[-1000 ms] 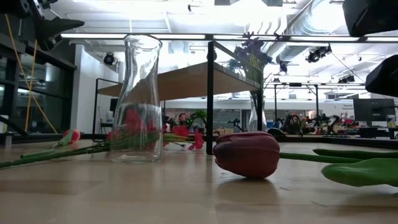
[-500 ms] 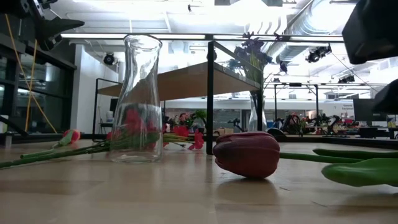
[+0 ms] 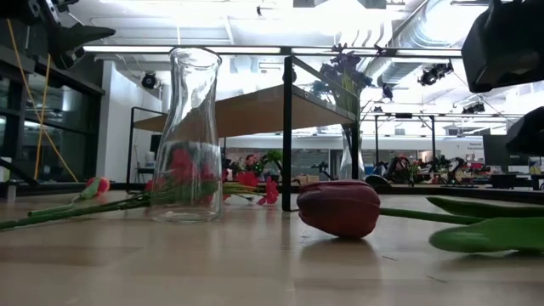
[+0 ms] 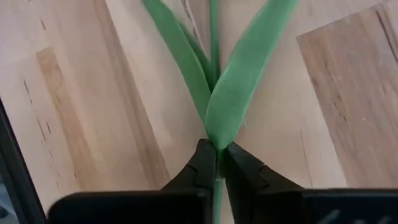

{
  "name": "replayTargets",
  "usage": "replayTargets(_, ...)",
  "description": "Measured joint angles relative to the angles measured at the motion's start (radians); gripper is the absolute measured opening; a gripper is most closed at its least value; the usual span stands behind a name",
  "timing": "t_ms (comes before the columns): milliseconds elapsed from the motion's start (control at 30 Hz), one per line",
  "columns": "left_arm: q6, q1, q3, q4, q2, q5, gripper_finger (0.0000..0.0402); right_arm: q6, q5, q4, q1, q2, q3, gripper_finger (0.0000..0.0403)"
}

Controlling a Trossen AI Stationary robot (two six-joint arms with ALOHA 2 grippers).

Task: Pick and place flowers into a vace then onto a shelf
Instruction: Put the dark red flower into the top transparent flower vase

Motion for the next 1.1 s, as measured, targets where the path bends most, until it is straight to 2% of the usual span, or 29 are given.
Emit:
replayTargets(233, 0.000, 0.000, 0.000, 0.000, 0.000, 0.000, 0.0337, 0.067, 0.031, -0.019, 0.001, -0.031, -0.005, 0.0006)
replayTargets(367, 0.000, 0.000, 0.000, 0.000, 0.000, 0.000, 0.0337, 0.096, 0.109, -0.033, -0.001, -0.115, -0.005, 0.0005)
replayTargets(467, 0.000, 0.000, 0.000, 0.000, 0.000, 0.000, 0.0337, 0.103, 0.215, -0.048, 0.000, -0.203, -0.005, 0.0004)
replayTargets(567, 0.000, 0.000, 0.000, 0.000, 0.000, 0.000, 0.0337, 0.098, 0.363, -0.058, 0.001, -0.315, -0.005, 0.0003)
replayTargets(700, 0.000, 0.000, 0.000, 0.000, 0.000, 0.000, 0.0337, 0.018, 0.618, -0.058, 0.000, -0.468, -0.004, 0.0002)
replayTargets(900, 0.000, 0.000, 0.000, 0.000, 0.000, 0.000, 0.0337, -0.270, 0.997, 0.022, 0.000, -0.650, -0.003, 0.0001)
replayTargets(1100, 0.000, 0.000, 0.000, -0.008, 0.000, -0.001, 0.0337, -0.655, 1.424, 0.141, -0.006, -0.736, -0.002, 0.0001)
